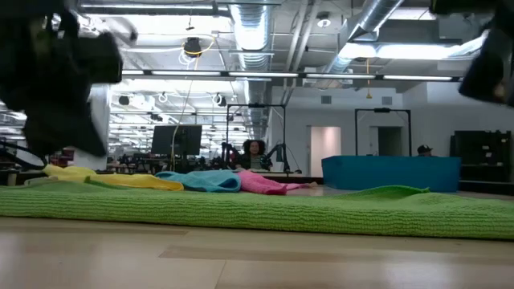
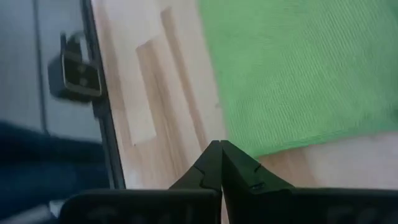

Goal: Fold microfiber towels
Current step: Fold the green microfiber towel

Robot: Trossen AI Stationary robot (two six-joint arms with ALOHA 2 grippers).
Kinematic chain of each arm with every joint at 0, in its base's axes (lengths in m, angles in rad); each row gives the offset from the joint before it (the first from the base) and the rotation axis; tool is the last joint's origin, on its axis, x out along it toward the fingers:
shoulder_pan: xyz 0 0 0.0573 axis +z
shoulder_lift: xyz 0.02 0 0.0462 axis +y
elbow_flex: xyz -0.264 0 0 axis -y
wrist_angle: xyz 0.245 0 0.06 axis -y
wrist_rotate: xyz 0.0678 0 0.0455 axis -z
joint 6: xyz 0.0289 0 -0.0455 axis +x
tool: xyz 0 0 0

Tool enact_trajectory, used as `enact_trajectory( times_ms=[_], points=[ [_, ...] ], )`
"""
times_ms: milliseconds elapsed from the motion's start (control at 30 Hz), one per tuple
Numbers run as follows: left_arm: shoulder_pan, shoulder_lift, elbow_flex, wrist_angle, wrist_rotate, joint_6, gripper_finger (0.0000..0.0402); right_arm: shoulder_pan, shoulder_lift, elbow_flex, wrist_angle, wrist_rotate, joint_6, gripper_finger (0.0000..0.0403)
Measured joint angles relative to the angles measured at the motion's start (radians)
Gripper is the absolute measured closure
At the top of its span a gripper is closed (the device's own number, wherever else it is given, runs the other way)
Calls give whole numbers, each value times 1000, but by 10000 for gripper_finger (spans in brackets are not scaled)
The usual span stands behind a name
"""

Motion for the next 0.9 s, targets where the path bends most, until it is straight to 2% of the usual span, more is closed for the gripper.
enact_trajectory(
  times_ms=[200, 333, 500, 633, 767, 900],
  points=[
    [15, -155, 1, 8, -63, 122, 375, -16, 76, 190, -186, 3, -206, 379],
    [15, -168, 1, 65, -77, 199, 337, -11, 154, 249, -244, -16, -264, 347],
    [19, -82, 1, 189, -90, 214, 288, -1, 233, 269, -239, -29, -263, 274],
    [19, 7, 1, 267, -94, 204, 264, -1, 276, 271, -269, -28, -237, 223],
    [19, 95, 1, 359, -78, 194, 256, -4, 316, 271, -282, -25, -231, 208],
    [20, 176, 40, 422, -61, 201, 262, -3, 327, 271, -282, -18, -227, 219]
  ],
)
